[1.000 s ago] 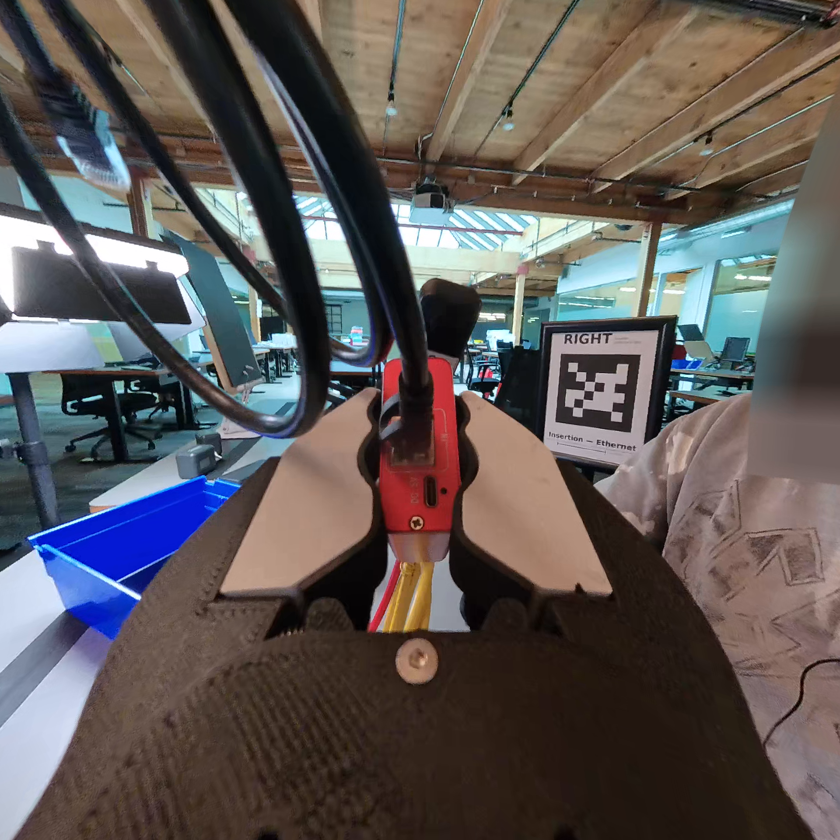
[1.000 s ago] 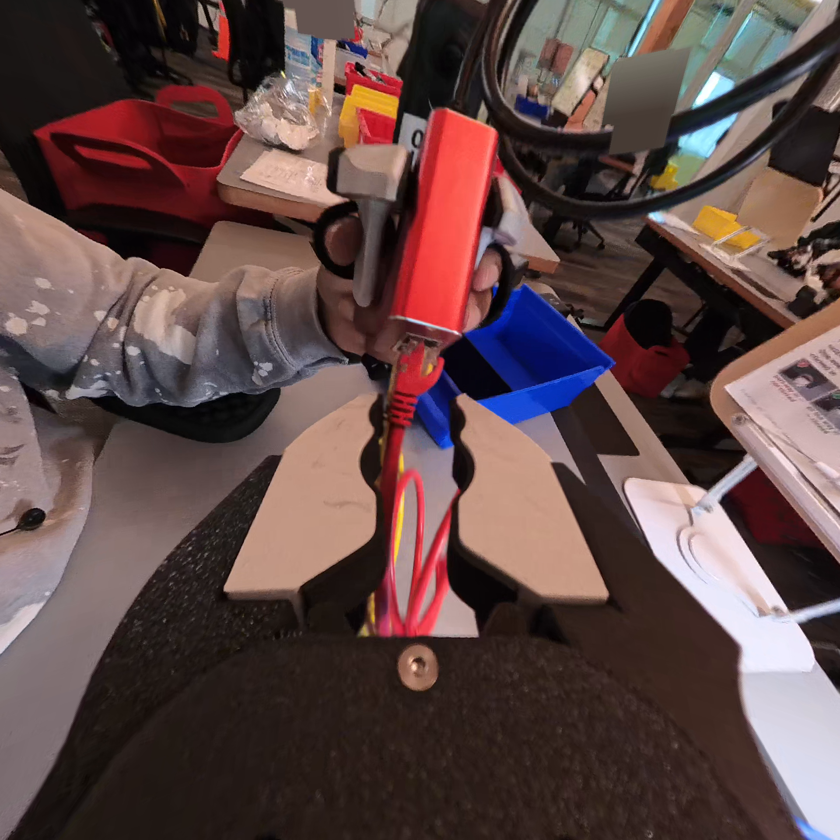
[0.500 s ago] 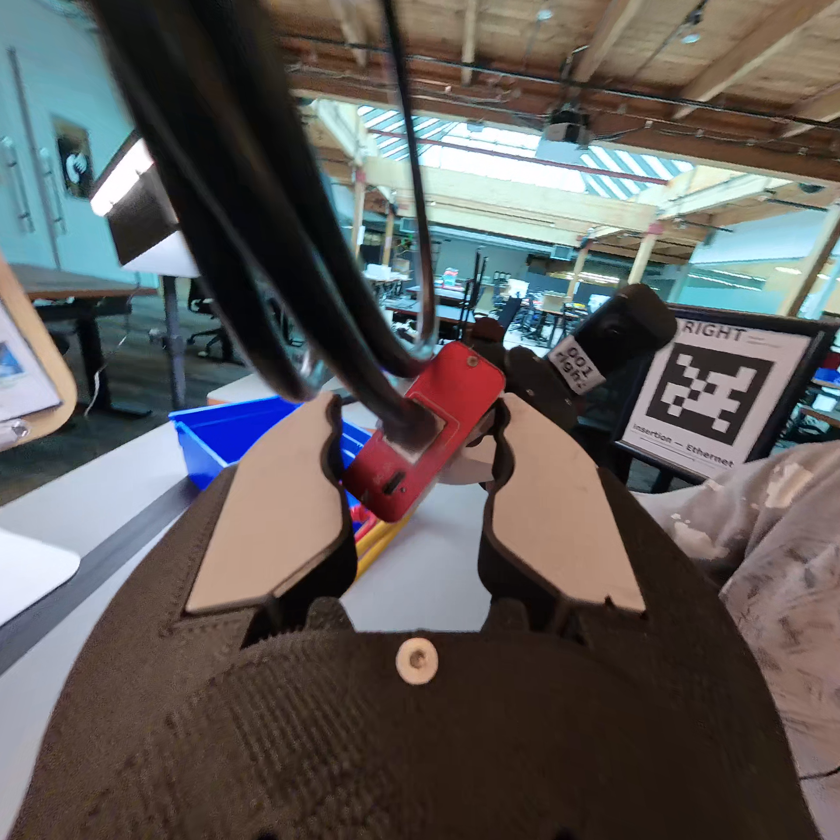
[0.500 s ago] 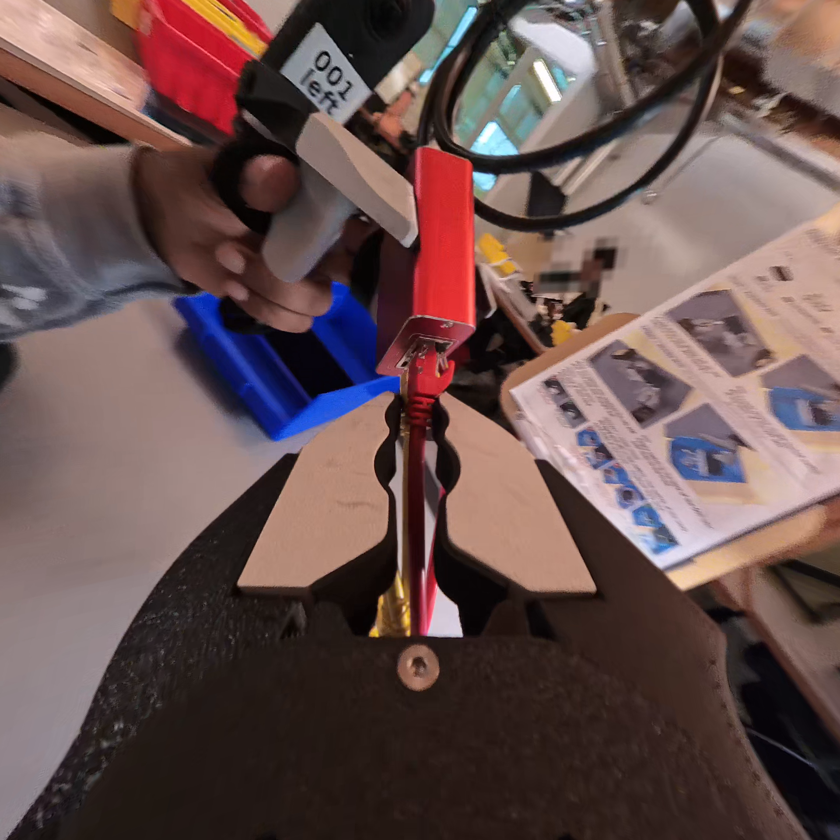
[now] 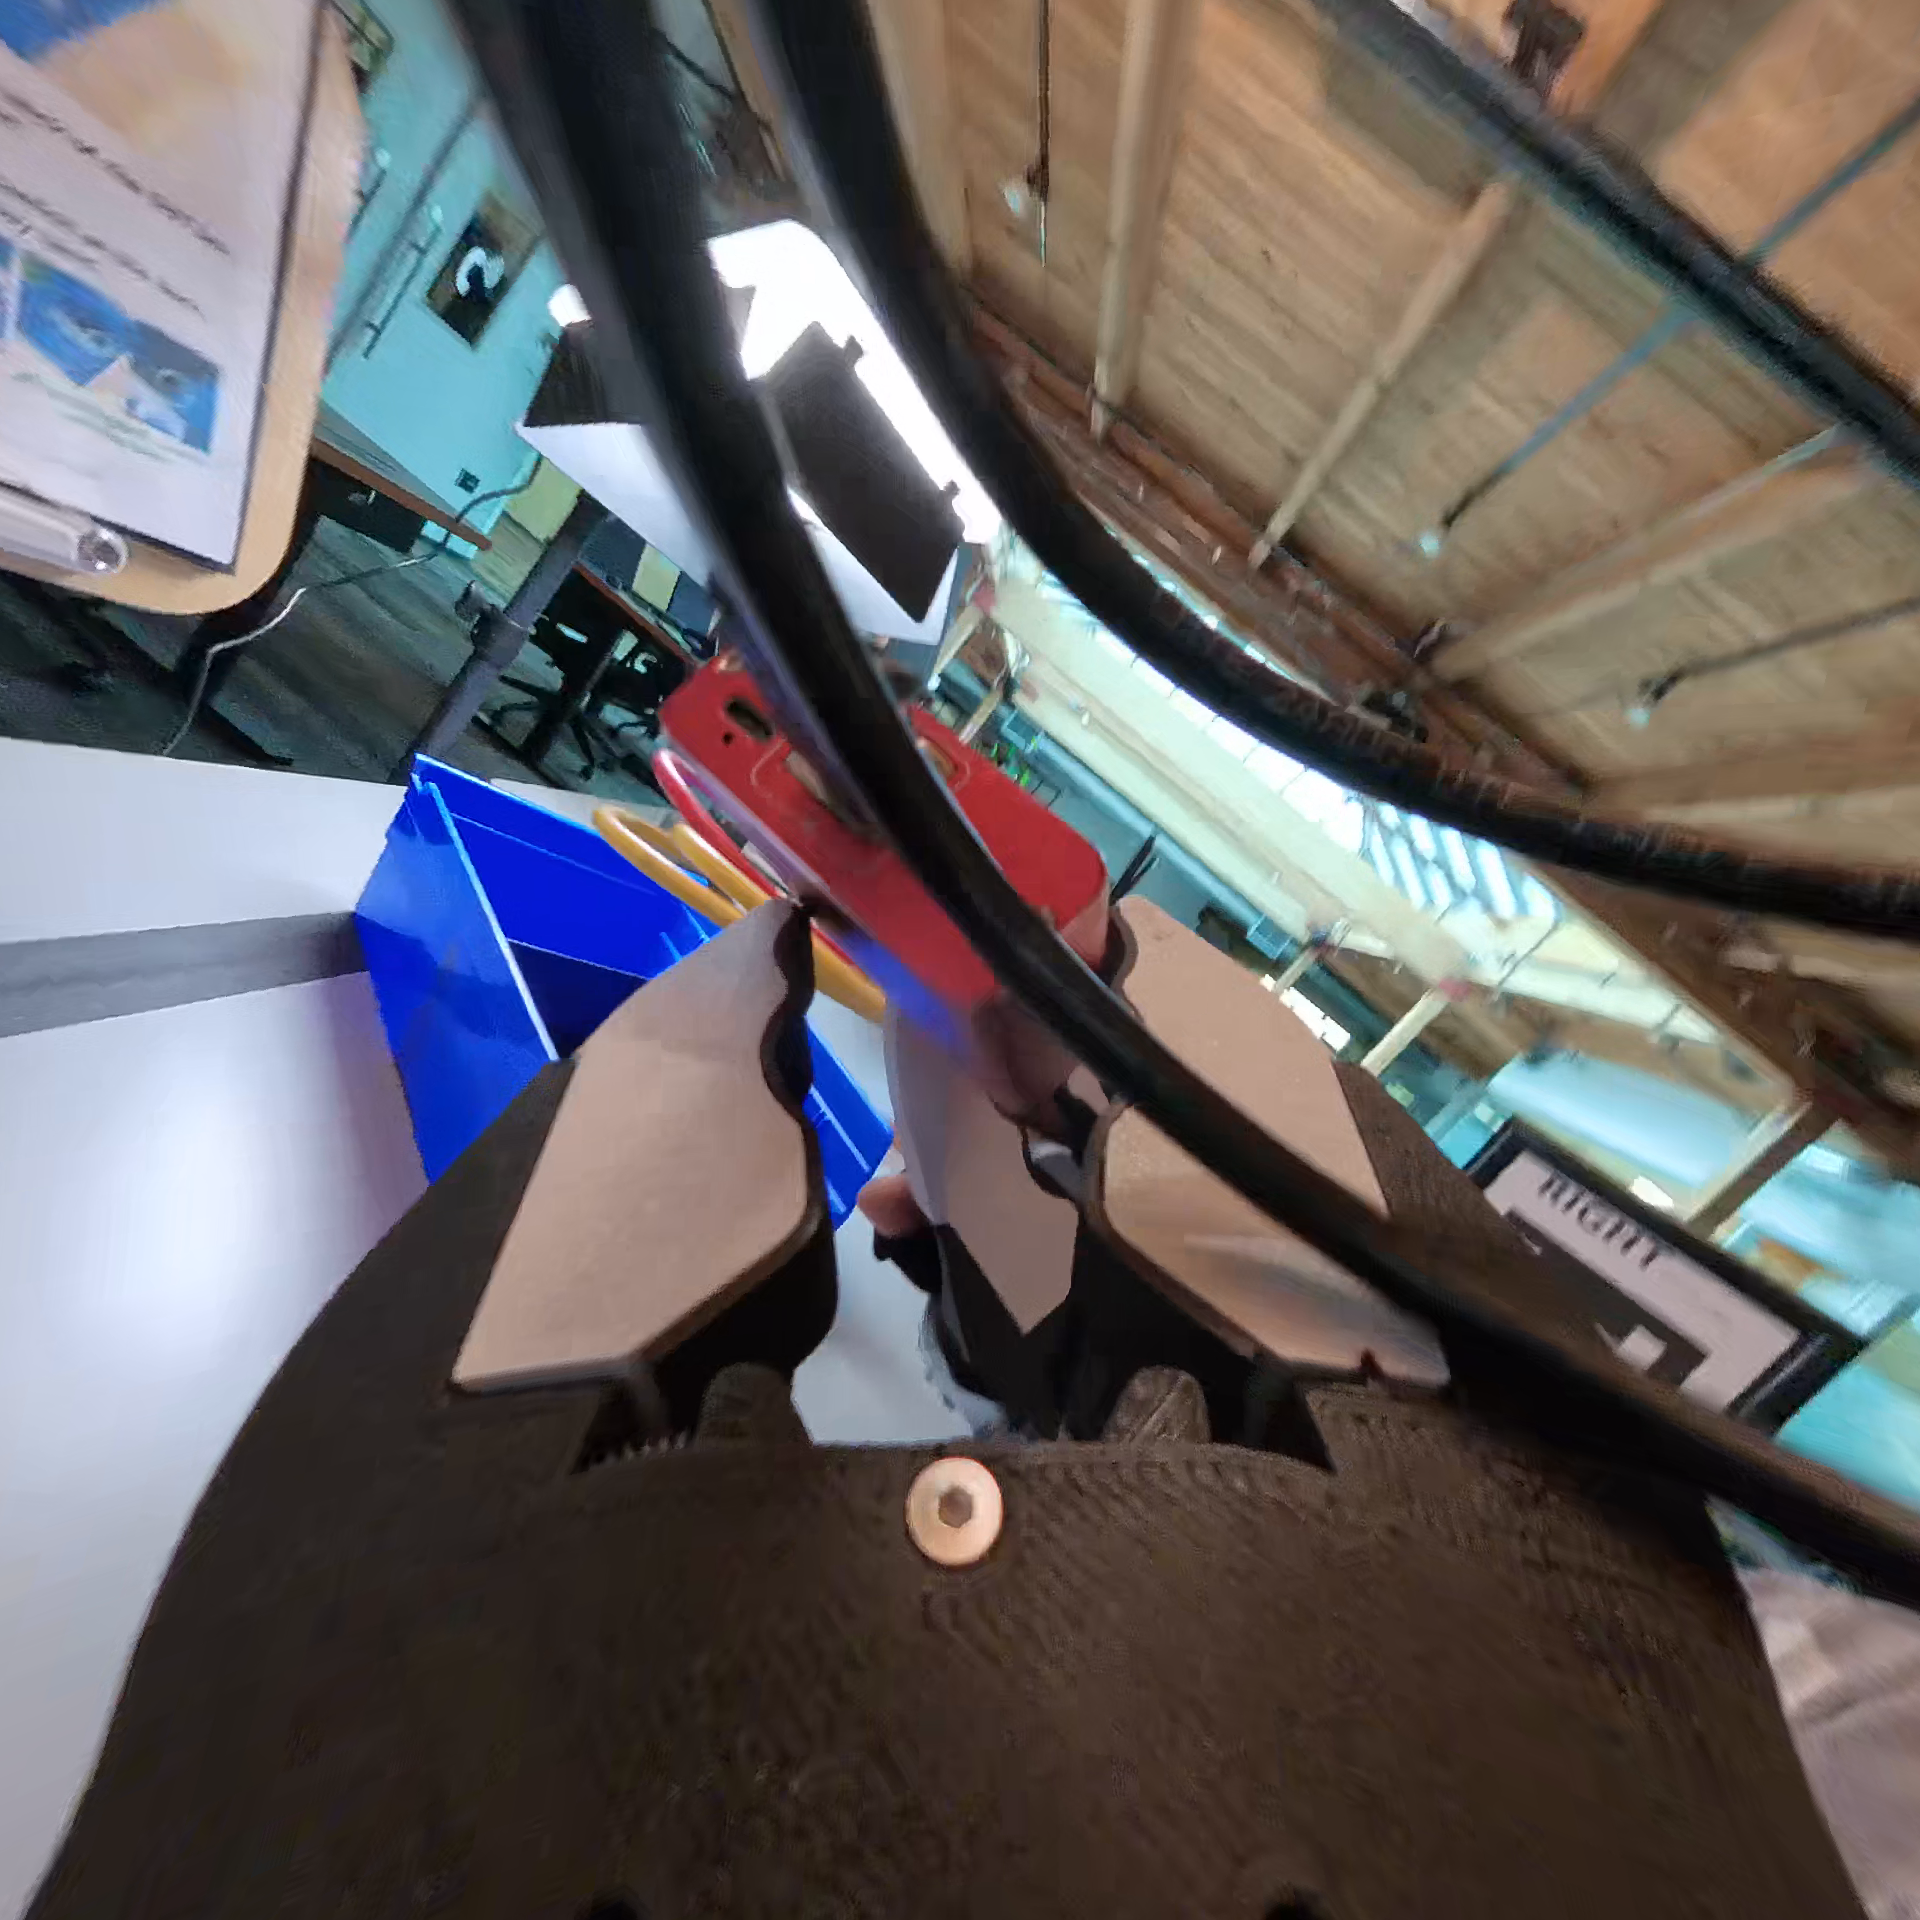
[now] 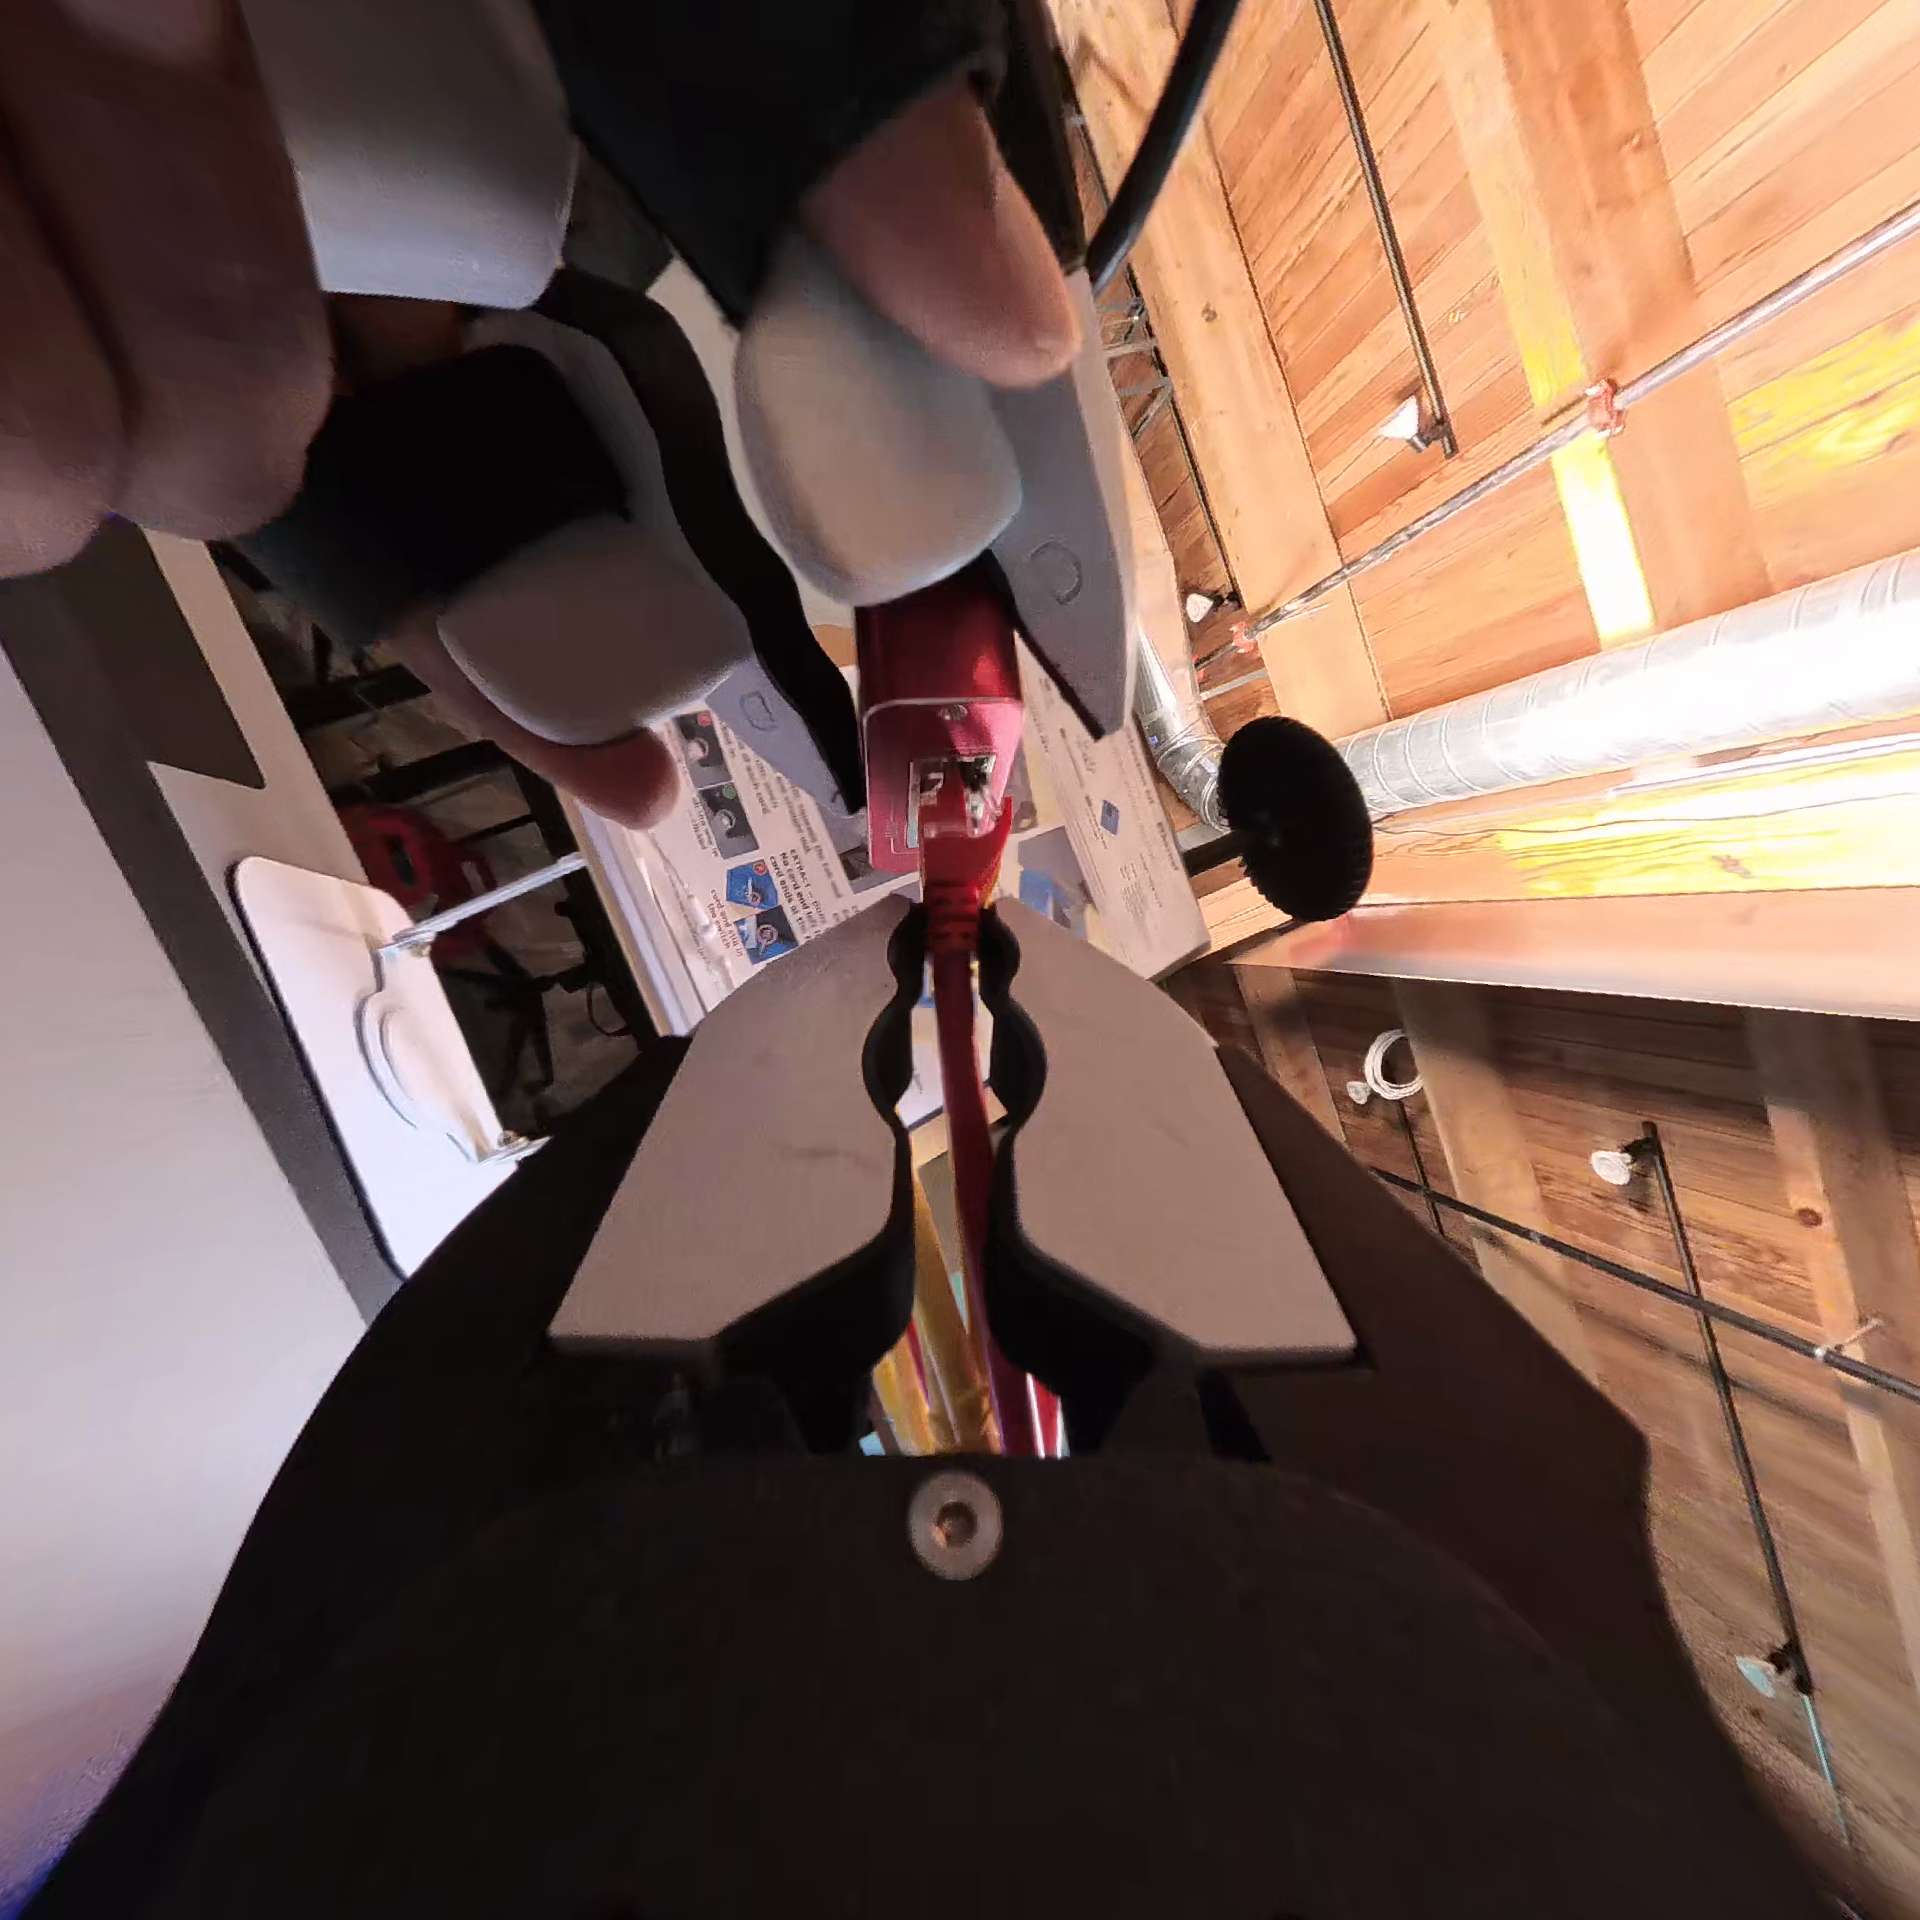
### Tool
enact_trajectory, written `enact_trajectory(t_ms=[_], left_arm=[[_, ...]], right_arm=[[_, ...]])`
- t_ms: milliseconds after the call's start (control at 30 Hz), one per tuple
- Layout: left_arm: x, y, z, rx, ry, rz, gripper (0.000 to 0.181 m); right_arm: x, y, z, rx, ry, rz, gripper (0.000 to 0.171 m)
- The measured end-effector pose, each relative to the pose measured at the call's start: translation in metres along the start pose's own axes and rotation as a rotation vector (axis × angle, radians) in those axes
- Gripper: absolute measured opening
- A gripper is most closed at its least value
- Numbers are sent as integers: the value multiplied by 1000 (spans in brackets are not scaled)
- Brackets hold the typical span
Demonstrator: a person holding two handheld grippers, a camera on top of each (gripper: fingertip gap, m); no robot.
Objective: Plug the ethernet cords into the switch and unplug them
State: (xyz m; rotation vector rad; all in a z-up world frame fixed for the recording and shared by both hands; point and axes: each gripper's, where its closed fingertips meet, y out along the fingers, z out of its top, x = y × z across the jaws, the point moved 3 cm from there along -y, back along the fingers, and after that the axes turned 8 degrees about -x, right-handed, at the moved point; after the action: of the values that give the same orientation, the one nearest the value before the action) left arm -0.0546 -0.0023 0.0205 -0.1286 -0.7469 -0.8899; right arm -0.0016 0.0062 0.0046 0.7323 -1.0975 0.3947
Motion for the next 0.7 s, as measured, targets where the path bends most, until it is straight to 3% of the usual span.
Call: enact_trajectory(t_ms=[133, 267, 467, 533, 633, 700], left_arm=[[-22, -1, -5, 52, -56, -66, 49], [-31, -12, 4, 143, -91, -139, 43], [-22, -39, 32, 255, 0, -180, 31], [-15, -48, 40, 291, 45, -193, 29], [-8, -58, 50, 328, 73, -199, 27], [-7, -60, 53, 324, 60, -191, 27]], right_arm=[[-14, 5, -9, -25, 21, 75, 10], [-13, 0, 4, 9, 73, 210, 25], [14, -14, 32, 135, 407, 316, 17], [14, -17, 41, 168, 599, 444, 15], [-8, -30, 69, 220, 913, 826, 9], [-27, -33, 79, 182, 989, 952, 14]])
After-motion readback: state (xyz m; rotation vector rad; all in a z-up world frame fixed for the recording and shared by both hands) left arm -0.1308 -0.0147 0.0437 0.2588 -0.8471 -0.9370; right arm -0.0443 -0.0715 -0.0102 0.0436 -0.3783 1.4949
